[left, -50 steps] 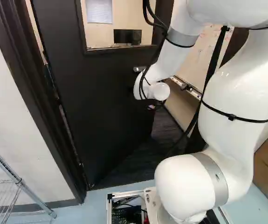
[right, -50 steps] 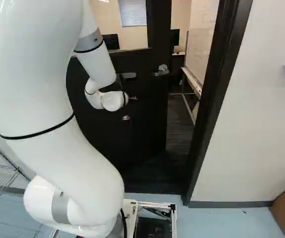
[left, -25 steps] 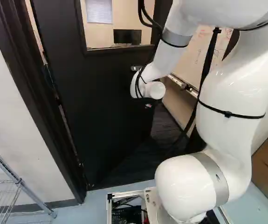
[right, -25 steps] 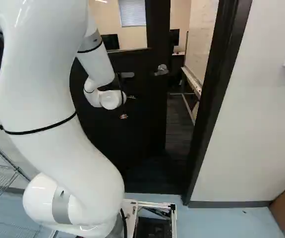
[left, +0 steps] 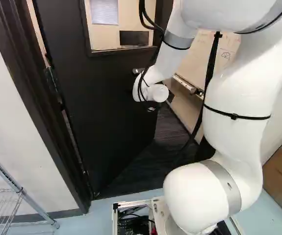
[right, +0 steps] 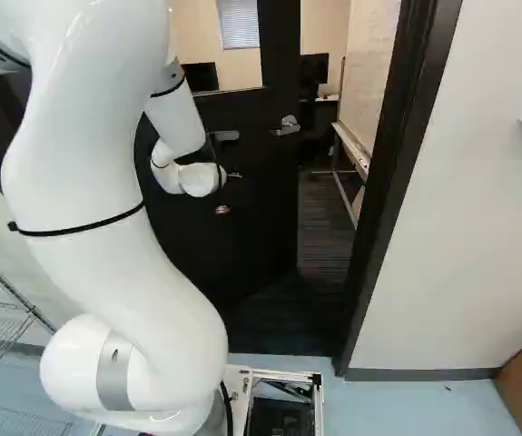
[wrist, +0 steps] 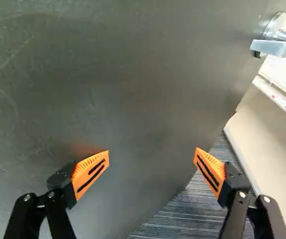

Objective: Open the door and move inside

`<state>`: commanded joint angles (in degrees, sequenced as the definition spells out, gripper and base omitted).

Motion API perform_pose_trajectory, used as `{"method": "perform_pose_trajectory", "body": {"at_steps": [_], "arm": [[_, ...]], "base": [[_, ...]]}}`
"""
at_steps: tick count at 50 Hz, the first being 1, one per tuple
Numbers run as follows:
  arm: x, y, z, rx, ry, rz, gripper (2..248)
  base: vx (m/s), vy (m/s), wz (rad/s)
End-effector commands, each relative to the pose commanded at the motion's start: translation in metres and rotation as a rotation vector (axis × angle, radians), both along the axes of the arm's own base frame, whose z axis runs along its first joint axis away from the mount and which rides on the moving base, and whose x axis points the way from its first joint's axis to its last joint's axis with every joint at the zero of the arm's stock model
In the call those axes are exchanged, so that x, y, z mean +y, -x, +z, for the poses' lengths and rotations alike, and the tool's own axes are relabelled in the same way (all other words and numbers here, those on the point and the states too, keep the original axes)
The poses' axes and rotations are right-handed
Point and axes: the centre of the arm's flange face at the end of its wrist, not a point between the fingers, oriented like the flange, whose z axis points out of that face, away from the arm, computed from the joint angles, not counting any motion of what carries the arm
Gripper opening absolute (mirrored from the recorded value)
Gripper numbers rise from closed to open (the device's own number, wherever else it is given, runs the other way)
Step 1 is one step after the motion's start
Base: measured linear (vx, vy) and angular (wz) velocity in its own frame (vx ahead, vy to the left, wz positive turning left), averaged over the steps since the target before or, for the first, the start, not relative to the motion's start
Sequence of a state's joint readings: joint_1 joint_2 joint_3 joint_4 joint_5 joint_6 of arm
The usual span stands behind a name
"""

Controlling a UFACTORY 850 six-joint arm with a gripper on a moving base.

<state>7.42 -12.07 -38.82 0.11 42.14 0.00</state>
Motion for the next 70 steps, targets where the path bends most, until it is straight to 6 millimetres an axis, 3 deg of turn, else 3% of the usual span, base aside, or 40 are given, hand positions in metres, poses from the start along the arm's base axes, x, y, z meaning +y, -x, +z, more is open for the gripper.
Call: {"method": "perform_pose_trajectory", "body": {"at_steps": [70], "arm": [[0.074,-0.065,-0.006,-0.034,-0.006,0.115,247]], "base": [[0.0,0.0,0.0]]}}
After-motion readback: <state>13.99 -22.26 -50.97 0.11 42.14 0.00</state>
